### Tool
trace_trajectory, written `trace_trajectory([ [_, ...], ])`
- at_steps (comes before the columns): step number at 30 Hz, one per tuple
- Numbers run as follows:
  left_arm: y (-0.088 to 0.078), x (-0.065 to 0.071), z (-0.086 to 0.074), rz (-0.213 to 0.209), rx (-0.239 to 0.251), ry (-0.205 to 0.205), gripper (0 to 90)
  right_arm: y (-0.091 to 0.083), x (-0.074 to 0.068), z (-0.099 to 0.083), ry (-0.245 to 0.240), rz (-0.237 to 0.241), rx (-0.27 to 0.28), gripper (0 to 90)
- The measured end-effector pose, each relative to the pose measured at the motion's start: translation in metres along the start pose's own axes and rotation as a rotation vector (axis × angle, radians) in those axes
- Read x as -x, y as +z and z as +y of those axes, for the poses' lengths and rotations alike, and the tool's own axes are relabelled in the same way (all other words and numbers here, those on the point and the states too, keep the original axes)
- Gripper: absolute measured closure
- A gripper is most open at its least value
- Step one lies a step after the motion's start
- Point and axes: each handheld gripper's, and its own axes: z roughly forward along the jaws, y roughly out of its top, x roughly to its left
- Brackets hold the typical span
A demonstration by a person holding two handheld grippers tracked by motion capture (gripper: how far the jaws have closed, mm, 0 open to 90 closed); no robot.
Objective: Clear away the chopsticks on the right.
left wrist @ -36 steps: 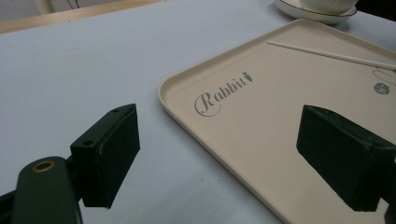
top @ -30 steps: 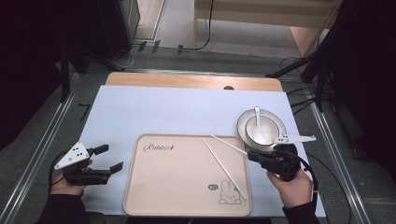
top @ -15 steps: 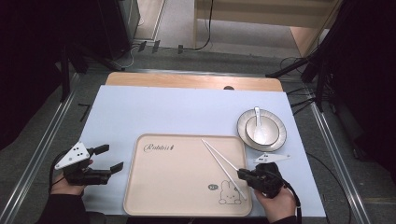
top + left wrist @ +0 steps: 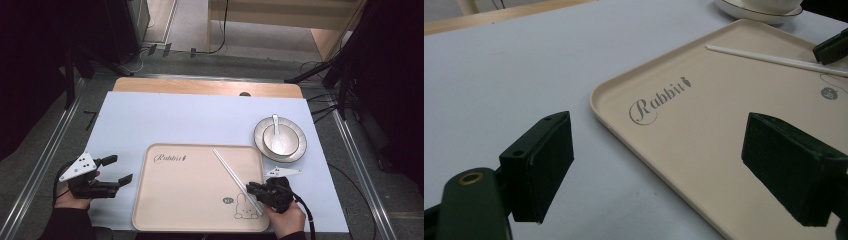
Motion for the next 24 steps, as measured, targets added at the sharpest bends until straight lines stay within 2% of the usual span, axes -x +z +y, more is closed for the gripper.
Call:
trace_trajectory([
  [4,0.000,0.000,0.000,-0.002,0.001,0.000,13.6,-0.001,0.000,0.001,-0.021,0.015,0.016,73.1],
  [7,0.000,0.000,0.000,-0.003,0.001,0.001,13.6,-0.004,0.001,0.003,-0.014,0.030,0.026,67.5],
  [12,0.000,0.000,0.000,-0.001,0.001,-0.001,13.6,-0.013,0.003,0.010,-0.046,0.059,0.097,55.5],
  [14,0.000,0.000,0.000,-0.002,-0.001,-0.002,13.6,-0.020,0.005,0.015,-0.064,0.049,0.136,50.4],
  [17,0.001,0.000,0.000,-0.005,0.002,-0.001,13.6,-0.030,0.012,0.023,-0.054,0.098,0.180,46.1],
  [18,0.001,0.000,0.000,-0.005,0.001,-0.001,13.6,-0.033,0.013,0.025,-0.063,0.106,0.188,44.6],
  [21,0.001,0.000,0.000,-0.003,-0.001,-0.001,13.6,-0.041,0.019,0.032,-0.153,0.110,0.214,40.6],
  [24,0.000,0.000,0.000,-0.002,-0.002,0.000,13.6,-0.050,0.026,0.036,-0.184,0.114,0.245,37.7],
])
